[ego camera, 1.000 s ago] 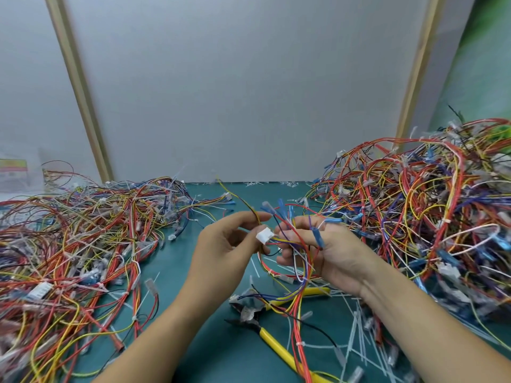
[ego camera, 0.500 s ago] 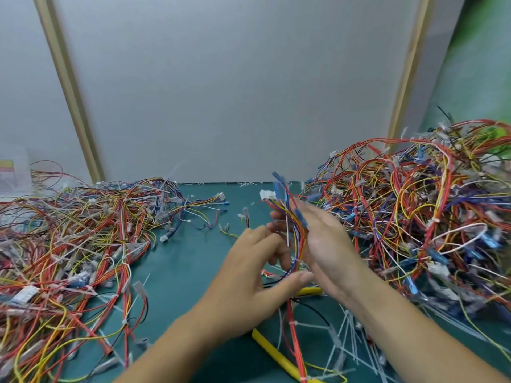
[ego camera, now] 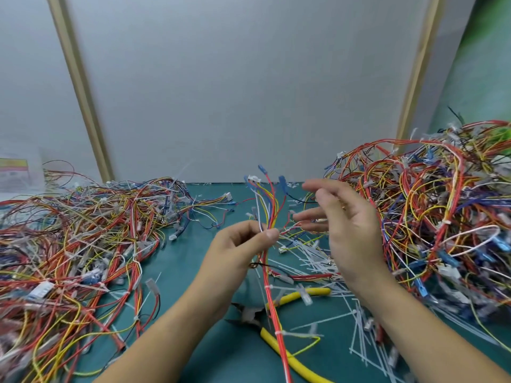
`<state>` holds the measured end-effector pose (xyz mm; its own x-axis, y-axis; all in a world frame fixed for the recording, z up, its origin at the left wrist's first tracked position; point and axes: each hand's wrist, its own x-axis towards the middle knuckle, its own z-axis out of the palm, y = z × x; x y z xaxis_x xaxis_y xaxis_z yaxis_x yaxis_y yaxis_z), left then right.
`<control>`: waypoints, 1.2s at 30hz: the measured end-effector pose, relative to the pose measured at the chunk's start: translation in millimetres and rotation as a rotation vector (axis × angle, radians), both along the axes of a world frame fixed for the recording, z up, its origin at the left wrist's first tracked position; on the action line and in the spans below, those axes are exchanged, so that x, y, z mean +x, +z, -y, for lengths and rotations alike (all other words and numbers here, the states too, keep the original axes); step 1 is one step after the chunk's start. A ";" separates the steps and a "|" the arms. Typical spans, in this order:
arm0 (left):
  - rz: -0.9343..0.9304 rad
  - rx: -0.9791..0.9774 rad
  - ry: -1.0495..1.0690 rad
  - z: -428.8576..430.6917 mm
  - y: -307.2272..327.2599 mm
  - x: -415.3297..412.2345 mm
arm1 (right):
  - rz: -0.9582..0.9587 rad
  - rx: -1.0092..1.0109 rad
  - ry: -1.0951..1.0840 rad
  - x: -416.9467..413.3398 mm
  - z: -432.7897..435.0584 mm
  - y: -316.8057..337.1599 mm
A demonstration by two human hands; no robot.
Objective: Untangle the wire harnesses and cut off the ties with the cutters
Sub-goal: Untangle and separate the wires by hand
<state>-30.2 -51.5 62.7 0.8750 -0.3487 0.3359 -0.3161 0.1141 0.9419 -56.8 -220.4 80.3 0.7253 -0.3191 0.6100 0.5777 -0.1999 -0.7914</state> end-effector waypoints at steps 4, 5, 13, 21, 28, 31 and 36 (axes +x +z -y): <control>0.007 -0.054 0.063 -2.4 0.1 4.2 | 0.057 -0.328 -0.057 -1.5 -4.1 -8.8; 0.010 -0.056 0.072 -2.7 -0.2 4.5 | 0.070 -0.368 -0.057 -1.5 -5.7 -10.1; -0.025 -0.103 0.155 -2.9 -3.3 8.6 | 0.121 -0.196 0.067 -9.6 -8.0 -2.5; 0.027 -0.055 0.122 -0.9 -3.3 4.1 | -0.022 -0.685 -0.155 -5.4 -12.4 -16.8; 0.009 0.091 0.203 -4.0 -5.4 10.7 | -0.023 -0.782 -0.132 -2.0 -10.3 -16.1; -0.010 0.102 0.108 -6.5 -0.7 11.0 | -0.063 -0.700 -0.156 3.5 -1.6 -18.5; -0.125 0.094 0.166 -3.6 -5.2 16.6 | -0.206 -0.508 -0.192 10.9 11.6 -20.3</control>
